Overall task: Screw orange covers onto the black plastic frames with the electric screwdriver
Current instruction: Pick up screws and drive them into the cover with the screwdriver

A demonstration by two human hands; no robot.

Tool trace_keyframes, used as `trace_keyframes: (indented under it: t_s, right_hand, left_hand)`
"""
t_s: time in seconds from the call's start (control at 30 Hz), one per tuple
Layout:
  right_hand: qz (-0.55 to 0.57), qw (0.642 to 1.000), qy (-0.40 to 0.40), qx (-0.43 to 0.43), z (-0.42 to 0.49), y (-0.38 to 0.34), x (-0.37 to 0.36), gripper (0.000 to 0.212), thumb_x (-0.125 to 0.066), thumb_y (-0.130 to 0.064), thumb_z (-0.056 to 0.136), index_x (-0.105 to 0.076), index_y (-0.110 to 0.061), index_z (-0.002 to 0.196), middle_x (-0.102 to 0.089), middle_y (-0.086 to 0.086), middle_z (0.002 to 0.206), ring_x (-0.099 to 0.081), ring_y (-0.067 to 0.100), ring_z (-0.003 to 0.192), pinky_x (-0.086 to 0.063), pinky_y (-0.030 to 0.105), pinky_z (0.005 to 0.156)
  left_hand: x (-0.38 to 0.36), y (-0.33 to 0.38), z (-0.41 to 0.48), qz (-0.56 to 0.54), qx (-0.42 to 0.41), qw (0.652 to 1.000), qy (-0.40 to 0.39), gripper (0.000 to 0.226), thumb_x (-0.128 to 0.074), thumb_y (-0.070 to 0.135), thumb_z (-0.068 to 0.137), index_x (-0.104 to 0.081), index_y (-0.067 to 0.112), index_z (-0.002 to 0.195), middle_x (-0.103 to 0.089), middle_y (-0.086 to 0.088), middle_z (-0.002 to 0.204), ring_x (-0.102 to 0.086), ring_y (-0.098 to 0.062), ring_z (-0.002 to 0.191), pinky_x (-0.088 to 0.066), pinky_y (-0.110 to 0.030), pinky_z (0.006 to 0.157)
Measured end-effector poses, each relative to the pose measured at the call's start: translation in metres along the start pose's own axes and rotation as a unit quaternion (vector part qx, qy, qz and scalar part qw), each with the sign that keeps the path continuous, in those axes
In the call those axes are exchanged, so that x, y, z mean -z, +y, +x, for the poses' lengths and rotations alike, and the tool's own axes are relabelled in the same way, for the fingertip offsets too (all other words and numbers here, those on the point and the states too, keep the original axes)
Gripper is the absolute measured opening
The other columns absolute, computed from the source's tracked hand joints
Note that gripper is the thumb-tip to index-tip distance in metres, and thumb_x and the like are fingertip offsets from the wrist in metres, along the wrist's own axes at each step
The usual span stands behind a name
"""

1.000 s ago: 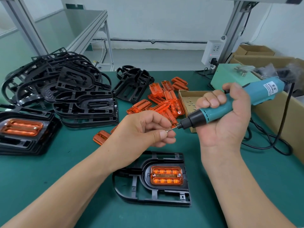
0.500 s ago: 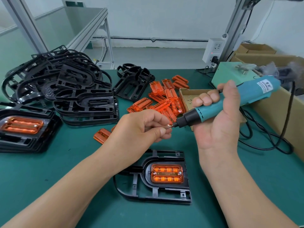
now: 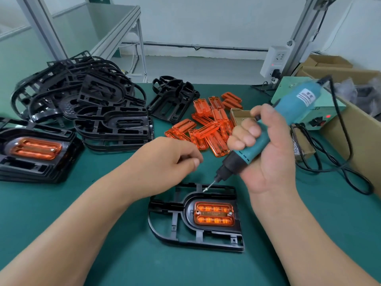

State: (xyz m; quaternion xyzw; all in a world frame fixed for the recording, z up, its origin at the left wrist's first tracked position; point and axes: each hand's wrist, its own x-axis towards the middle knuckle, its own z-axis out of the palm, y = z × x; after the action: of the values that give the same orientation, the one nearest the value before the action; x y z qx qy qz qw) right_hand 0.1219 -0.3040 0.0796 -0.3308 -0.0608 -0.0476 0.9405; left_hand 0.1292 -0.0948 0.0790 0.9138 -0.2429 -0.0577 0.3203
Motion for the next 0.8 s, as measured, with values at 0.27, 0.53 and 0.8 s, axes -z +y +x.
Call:
trace_keyframes:
  t_s: [0.27, 0.53, 0.8]
  right_hand:
    - [-0.06, 0.99, -0.102, -0.072, -0.01, 0.011, -0.007, 0.025, -0.075, -0.019, 0.088, -0.051, -0.016, 0.092, -0.045, -0.003, 0.06, -0.043, 0.009, 0.046, -0.041, 0.024, 0.046]
    - [-0.111, 0.983, -0.136, -0.051, -0.016, 0.014, -0.011, 0.018, -0.063, -0.019, 0.095, -0.047, -0.014, 0.088, -0.045, -0.001, 0.06, -0.043, 0.012, 0.047, -0.042, 0.026, 0.048]
    - [-0.149, 0.951, -0.271, -0.022, -0.031, 0.013, -0.027, 0.029, -0.08, -0.027, 0.093, -0.055, -0.011, 0.091, -0.048, 0.002, 0.061, -0.047, 0.016, 0.046, -0.046, 0.028, 0.052]
  left_hand:
    - [0.005, 0.001, -0.002, 0.033, -0.01, 0.989, -0.147, 0.019, -0.069, 0.037, 0.097, -0.078, 0.034, 0.114, -0.072, 0.021, 0.093, -0.063, 0.008, 0.088, -0.045, -0.007, 0.074]
    - [0.005, -0.002, -0.001, -0.003, -0.002, 0.986, -0.165, 0.01, -0.074, 0.039, 0.094, -0.078, 0.04, 0.103, -0.07, 0.024, 0.094, -0.065, 0.0, 0.087, -0.052, -0.02, 0.077]
    - [0.007, 0.009, -0.004, -0.012, 0.02, 0.984, -0.179, 0.034, -0.073, 0.033, 0.097, -0.065, 0.046, 0.067, -0.064, 0.023, 0.068, -0.056, 0.005, 0.064, -0.039, -0.011, 0.059]
